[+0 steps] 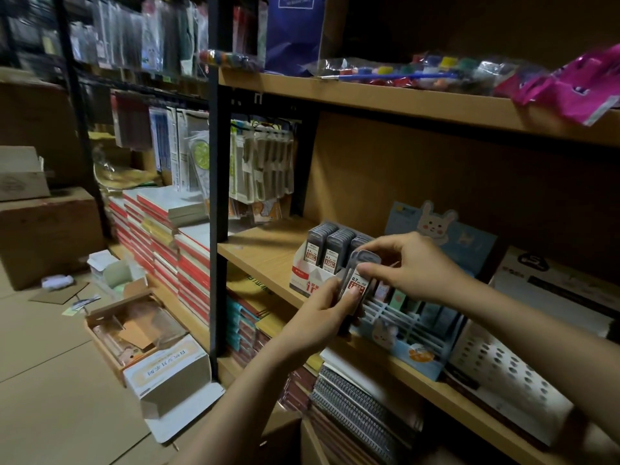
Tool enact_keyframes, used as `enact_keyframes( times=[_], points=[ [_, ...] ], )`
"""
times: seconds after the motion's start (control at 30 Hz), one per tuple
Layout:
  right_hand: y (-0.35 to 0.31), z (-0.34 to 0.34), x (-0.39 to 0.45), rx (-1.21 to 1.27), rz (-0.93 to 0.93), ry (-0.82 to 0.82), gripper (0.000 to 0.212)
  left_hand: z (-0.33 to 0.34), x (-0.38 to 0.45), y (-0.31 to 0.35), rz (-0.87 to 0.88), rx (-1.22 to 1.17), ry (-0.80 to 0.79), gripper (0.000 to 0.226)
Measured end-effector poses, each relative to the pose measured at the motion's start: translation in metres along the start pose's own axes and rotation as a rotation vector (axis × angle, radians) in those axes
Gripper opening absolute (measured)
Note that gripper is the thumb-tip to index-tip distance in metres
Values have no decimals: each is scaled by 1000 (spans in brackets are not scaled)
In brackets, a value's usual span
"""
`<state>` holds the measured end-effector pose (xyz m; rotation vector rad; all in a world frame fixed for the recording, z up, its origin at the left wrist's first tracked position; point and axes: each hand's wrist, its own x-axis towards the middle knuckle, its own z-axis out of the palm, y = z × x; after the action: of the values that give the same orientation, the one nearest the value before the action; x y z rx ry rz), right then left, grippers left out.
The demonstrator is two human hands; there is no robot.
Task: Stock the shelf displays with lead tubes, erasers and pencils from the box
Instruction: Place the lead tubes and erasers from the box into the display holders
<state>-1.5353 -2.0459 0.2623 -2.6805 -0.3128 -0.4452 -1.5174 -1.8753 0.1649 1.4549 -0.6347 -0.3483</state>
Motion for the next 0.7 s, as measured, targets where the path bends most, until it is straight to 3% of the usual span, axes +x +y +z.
enact_keyframes(
  times=[0.13,0.23,0.3,0.43,0.7],
  points=[
    [-6,-4,12,-56,8,-76,22,-4,4,-5,46,128,67,29],
    [-11,-20,30,-24,33,1,19,-10,8,-13,159,526,342,32],
    [-11,-34,41,6,65,44,19,-18,8,-19,180,689,442,36],
    [-2,-48,47,-91,70,29,17,-24,9,-31,174,866,431,46],
    [6,-26,54,-65,98,133,14,-24,15,-37,207,870,451,64]
  ],
)
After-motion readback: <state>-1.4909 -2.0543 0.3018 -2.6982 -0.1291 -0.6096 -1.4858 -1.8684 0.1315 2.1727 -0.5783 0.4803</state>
